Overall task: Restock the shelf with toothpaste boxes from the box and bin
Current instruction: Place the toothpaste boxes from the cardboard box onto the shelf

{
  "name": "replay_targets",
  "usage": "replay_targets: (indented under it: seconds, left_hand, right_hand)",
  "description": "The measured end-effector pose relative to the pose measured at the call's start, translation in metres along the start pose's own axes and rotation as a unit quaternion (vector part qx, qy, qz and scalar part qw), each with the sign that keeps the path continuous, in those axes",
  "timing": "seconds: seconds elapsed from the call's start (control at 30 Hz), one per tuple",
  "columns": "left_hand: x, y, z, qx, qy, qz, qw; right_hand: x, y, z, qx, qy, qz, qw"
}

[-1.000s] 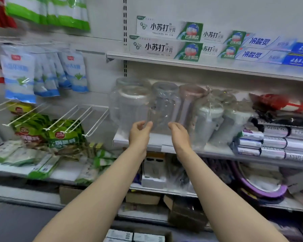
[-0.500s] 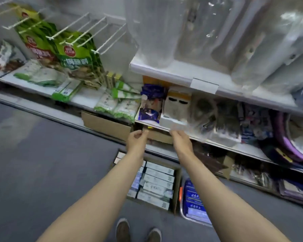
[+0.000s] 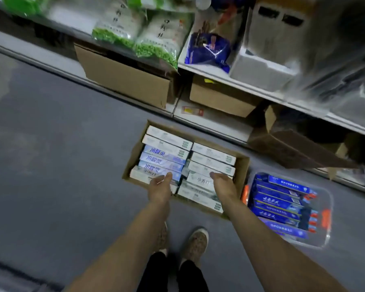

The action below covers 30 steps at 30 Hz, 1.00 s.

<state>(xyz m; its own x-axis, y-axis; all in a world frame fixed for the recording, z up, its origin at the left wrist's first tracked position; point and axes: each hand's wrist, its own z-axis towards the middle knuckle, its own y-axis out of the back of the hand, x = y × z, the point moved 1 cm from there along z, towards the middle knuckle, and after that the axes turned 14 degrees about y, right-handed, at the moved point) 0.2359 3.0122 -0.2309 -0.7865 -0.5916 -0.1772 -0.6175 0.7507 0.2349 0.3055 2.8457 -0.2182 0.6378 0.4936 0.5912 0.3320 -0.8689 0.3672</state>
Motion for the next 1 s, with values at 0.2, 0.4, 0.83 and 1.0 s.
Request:
replay_targets:
  seconds: [0.2, 0.4, 0.83, 1.0]
  left_hand:
    - [0.001, -0.030, 0.079, 0.009, 0.002, 0.021, 1.000]
    - [-0.007, -0.066, 0.150, 0.009, -0.013, 0.050, 0.999]
    - [-0.023, -0.113, 0.246, 0.002, -0.015, 0.021, 1.000]
    - [-0.034, -0.123, 0.269, -0.010, -0.022, 0.012, 1.000]
  right_hand:
    - [-0.066, -0.021, 0.062, -0.018, -0.059, 0.036, 0.997]
    - [-0.114, -0.026, 0.123, -0.072, -0.085, 0.099, 0.989]
    - [-0.170, -0.023, 0.224, -0.197, -0.062, 0.179, 0.962]
    - [-0.177, -0.026, 0.246, -0.217, -0.041, 0.103, 0.970]
